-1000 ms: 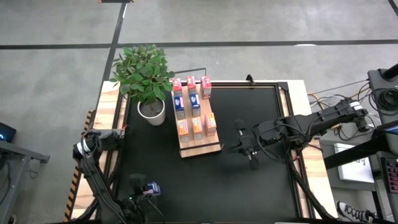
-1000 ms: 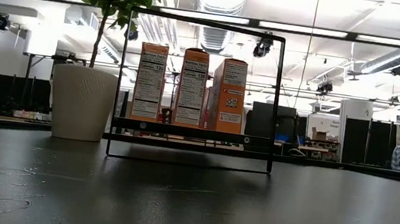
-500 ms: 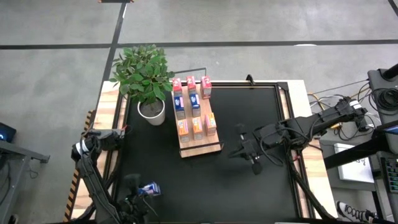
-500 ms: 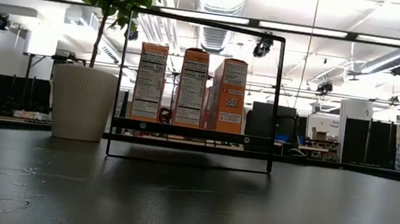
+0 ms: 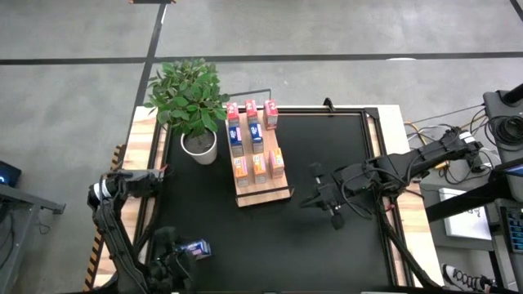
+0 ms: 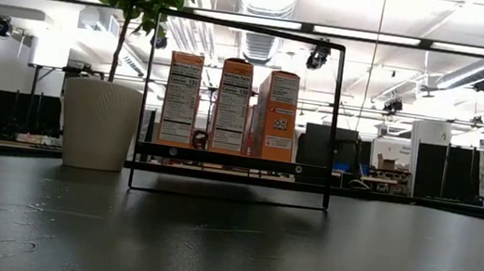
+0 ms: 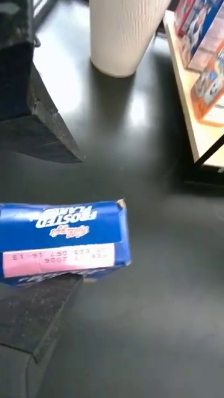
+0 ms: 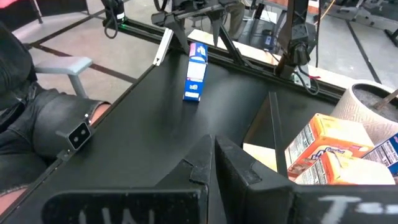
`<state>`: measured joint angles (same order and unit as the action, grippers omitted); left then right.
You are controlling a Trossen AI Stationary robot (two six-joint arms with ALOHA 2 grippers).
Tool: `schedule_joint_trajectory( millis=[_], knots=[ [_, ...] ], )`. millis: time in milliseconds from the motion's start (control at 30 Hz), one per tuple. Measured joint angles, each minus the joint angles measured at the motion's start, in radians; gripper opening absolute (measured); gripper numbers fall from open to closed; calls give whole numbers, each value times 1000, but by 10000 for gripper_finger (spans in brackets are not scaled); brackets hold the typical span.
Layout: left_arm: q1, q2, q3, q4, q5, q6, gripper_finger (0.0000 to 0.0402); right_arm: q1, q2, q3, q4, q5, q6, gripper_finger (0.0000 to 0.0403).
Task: Stack cereal on shelf
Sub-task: Put the blue cereal box on the shelf aligned with the other blue cereal boxes
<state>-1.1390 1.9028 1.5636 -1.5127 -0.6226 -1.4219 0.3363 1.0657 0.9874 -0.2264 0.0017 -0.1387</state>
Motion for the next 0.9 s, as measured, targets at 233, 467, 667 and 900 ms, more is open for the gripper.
schedule_joint_trajectory(
  millis=[233, 467, 667, 900],
  knots=[
    [-13, -9, -111, 100, -10, -20, 286, 0, 0, -11, 1, 0, -1, 11],
    [-26, -12, -153, 124, -58, -18, 271, 0, 0, -21, 11, 0, 0, 11],
    [-36, -12, -135, 124, -68, -17, 228, 0, 0, -39, 31, 0, -2, 11],
    [-36, -12, -133, 125, -69, -13, 197, 0, 0, -49, 31, 0, 9, 11]
  ],
)
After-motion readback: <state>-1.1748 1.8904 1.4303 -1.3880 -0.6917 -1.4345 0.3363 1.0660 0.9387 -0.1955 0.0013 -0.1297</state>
